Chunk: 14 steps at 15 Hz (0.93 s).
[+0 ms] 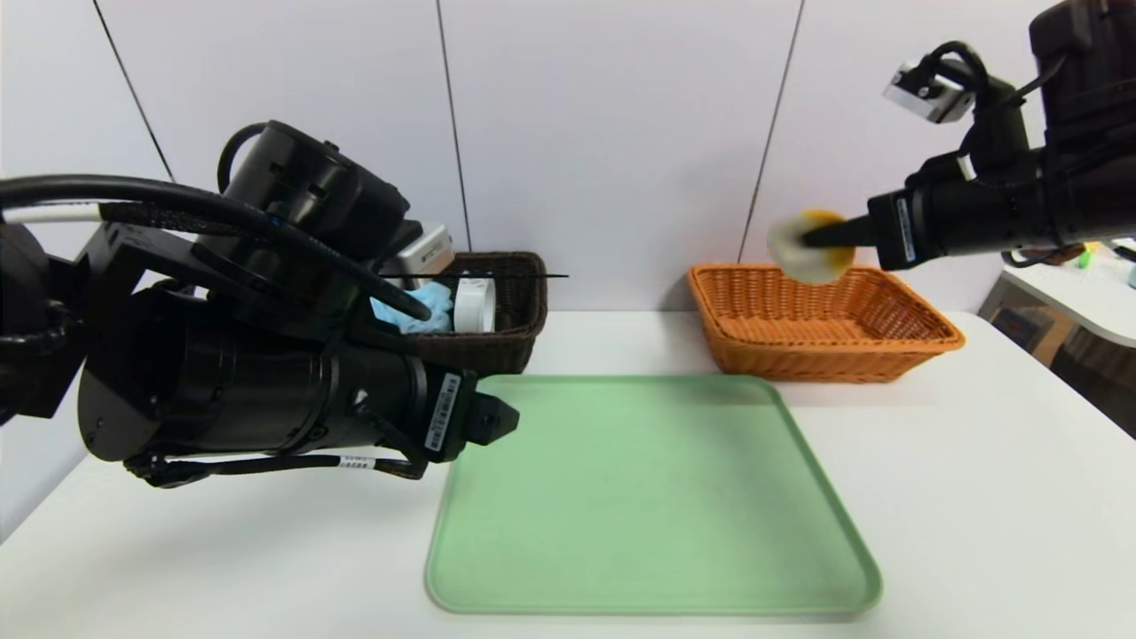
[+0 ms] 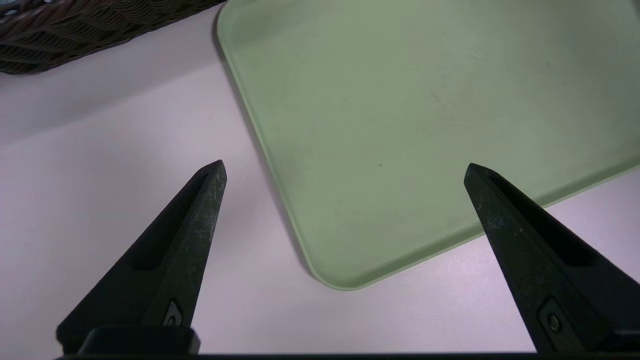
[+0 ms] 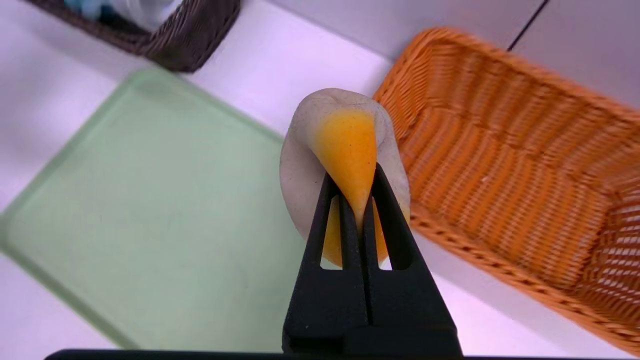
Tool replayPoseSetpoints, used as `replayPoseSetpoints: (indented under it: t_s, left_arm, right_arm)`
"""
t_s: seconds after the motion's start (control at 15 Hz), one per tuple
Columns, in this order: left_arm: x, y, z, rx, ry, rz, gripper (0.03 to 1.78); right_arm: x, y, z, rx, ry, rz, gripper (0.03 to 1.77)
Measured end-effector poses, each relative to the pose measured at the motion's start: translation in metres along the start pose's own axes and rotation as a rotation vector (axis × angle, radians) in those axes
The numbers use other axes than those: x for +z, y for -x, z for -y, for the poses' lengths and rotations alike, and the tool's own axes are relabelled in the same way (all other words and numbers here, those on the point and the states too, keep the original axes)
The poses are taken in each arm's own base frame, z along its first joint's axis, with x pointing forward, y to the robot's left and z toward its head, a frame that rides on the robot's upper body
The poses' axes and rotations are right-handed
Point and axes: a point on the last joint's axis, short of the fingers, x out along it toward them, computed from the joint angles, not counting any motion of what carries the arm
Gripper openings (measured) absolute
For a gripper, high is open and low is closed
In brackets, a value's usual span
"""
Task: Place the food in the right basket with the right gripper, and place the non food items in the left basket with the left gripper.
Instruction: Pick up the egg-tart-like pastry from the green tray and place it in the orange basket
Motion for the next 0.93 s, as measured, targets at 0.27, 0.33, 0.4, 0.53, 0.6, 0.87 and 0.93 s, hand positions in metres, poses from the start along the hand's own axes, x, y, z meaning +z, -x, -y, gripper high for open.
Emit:
replayPoseSetpoints:
  t_s: [0.27,0.33,0.4,0.53,0.6,0.87,0.93]
  left_arm:
    - [0.002,0.0,0.0,-0.003,0.0,0.005,1.69]
    - [0.003,0.001,0.001,-0.004,0.0,0.008,1.69]
    - [0.003,0.001,0.001,-0.004,0.0,0.01,1.69]
    - [0.003,0.001,0.001,-0.003,0.0,0.011,1.69]
    - [0.004,0.001,0.0,-0.003,0.001,0.012,1.69]
    - [0.004,0.001,0.0,-0.002,0.001,0.012,1.69]
    - [0.004,0.001,0.0,-0.002,0.001,0.011,1.69]
  right_arm:
    - [0.004,-0.024,0.034,-0.075,-0.053,-0.007,0.06]
    - [0.001,-0.033,0.044,-0.09,-0.068,-0.022,0.06]
    - [-0.005,-0.044,0.055,-0.103,-0.087,-0.046,0.06]
    - [-0.019,-0.065,0.074,-0.121,-0.123,-0.099,0.06]
    - [-0.028,-0.076,0.083,-0.128,-0.14,-0.128,0.06]
    - [-0.051,-0.108,0.109,-0.15,-0.182,-0.203,0.06]
    - [-0.054,-0.113,0.114,-0.16,-0.187,-0.216,0.06]
